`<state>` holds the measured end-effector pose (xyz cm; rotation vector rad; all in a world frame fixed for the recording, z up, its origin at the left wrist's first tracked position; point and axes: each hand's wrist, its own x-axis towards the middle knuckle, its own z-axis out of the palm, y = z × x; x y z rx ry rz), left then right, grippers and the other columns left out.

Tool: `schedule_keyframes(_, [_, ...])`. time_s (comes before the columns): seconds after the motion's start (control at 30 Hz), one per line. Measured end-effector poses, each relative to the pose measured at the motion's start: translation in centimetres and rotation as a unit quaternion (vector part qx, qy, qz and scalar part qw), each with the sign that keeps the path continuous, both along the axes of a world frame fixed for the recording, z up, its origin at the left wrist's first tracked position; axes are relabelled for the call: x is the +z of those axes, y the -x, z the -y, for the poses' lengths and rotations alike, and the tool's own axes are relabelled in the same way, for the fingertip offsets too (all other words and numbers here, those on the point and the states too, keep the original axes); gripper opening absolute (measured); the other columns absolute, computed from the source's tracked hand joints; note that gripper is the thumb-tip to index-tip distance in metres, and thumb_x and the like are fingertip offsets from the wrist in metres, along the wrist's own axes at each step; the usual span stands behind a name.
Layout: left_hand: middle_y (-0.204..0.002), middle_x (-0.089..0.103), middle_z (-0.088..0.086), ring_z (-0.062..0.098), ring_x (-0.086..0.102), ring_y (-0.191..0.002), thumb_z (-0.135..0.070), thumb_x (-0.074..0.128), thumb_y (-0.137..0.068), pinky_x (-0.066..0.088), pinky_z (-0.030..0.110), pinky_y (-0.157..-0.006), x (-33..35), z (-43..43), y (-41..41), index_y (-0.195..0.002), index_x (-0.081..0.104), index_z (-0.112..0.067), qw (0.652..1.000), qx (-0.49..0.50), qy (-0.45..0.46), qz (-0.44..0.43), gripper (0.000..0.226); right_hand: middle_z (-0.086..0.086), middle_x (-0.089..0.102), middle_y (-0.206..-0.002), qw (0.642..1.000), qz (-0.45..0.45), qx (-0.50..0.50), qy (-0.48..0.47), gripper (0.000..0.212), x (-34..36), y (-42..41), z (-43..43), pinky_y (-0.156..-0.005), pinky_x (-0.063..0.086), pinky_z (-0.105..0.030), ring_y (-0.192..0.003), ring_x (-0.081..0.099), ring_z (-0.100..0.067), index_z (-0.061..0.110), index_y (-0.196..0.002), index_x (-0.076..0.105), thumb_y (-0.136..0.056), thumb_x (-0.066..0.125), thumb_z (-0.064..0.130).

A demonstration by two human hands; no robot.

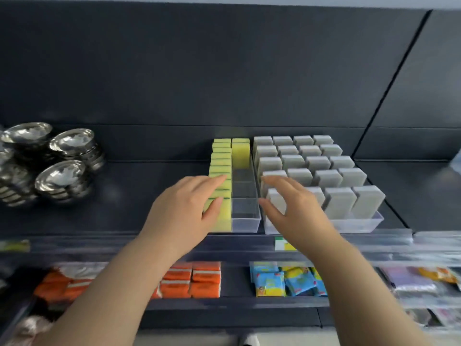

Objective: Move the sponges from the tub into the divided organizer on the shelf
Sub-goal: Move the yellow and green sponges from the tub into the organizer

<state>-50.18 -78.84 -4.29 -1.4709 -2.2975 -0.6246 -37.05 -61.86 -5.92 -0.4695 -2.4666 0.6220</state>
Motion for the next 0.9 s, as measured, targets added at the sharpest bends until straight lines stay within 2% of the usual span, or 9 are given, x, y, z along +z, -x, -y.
schedule_keyframes(0.1, [-0.119,0.061,-0.004,0.015,0.055,-0.109,-0.025,0.053,-0.089,0.048,0.030,-0.080,-3.1,2.3,-2.7,-0.129,0.053,-0.023,0.999,-0.005,0.024,0.046,0.040,0.008,0.052,-0.129,0.998,0.040,-0.008,0.050,0.042,-3.5,-3.0,2.6,-0.088,0.027,-0.007,-0.114,0.047,-0.006,0.024,-0.129,0.050,-0.089,0.058,0.029])
schedule_keyframes(0.27, [-0.128,0.055,-0.011,0.012,0.049,-0.116,-0.032,0.048,-0.092,0.043,0.029,-0.088,-6.9,3.5,-6.5,-0.133,0.047,-0.030,0.991,0.000,0.057,0.121,0.041,0.009,0.046,-0.136,0.984,0.133,-0.055,0.108,0.044,-7.7,-8.4,4.0,-0.090,0.029,-0.012,-0.121,0.043,-0.009,0.028,-0.133,0.046,-0.090,0.055,0.031])
schedule_keyframes(0.4, [-0.127,0.054,-0.012,0.010,0.047,-0.116,-0.035,0.047,-0.092,0.041,0.027,-0.088,-7.9,2.2,-9.0,-0.134,0.045,-0.032,0.988,-0.024,0.068,0.134,0.042,0.008,0.050,-0.131,0.981,0.116,-0.095,0.120,0.042,-8.2,-12.4,3.7,-0.089,0.031,-0.014,-0.117,0.047,-0.009,0.029,-0.130,0.049,-0.089,0.057,0.030])
schedule_keyframes(0.53, [-0.127,0.054,-0.011,0.011,0.047,-0.117,-0.036,0.045,-0.093,0.043,0.030,-0.088,-7.3,-1.1,-12.2,-0.134,0.045,-0.031,0.986,-0.072,0.061,0.138,0.042,0.008,0.053,-0.122,0.978,0.098,-0.140,0.120,0.042,-7.6,-16.9,2.0,-0.086,0.033,-0.016,-0.111,0.051,-0.011,0.026,-0.129,0.051,-0.088,0.060,0.029])
schedule_keyframes(0.7, [-0.135,0.047,-0.014,0.008,0.039,-0.125,-0.038,0.041,-0.094,0.037,0.027,-0.096,-6.4,-7.3,-17.8,-0.137,0.040,-0.033,0.978,-0.139,0.069,0.137,0.043,0.015,0.053,-0.113,0.968,0.058,-0.206,0.132,0.041,-6.5,-24.2,-1.8,-0.087,0.035,-0.016,-0.105,0.050,-0.004,0.028,-0.126,0.053,-0.086,0.061,0.029])
schedule_keyframes(0.9, [-0.128,0.052,-0.015,0.007,0.044,-0.119,-0.035,0.045,-0.093,0.040,0.026,-0.090,-5.7,-17.7,-27.4,-0.135,0.044,-0.031,0.968,-0.201,0.047,0.139,0.042,0.015,0.052,-0.120,0.951,0.046,-0.273,0.137,0.040,-5.1,-35.5,-9.3,-0.089,0.038,-0.018,-0.109,0.048,-0.003,0.033,-0.126,0.051,-0.087,0.059,0.031])
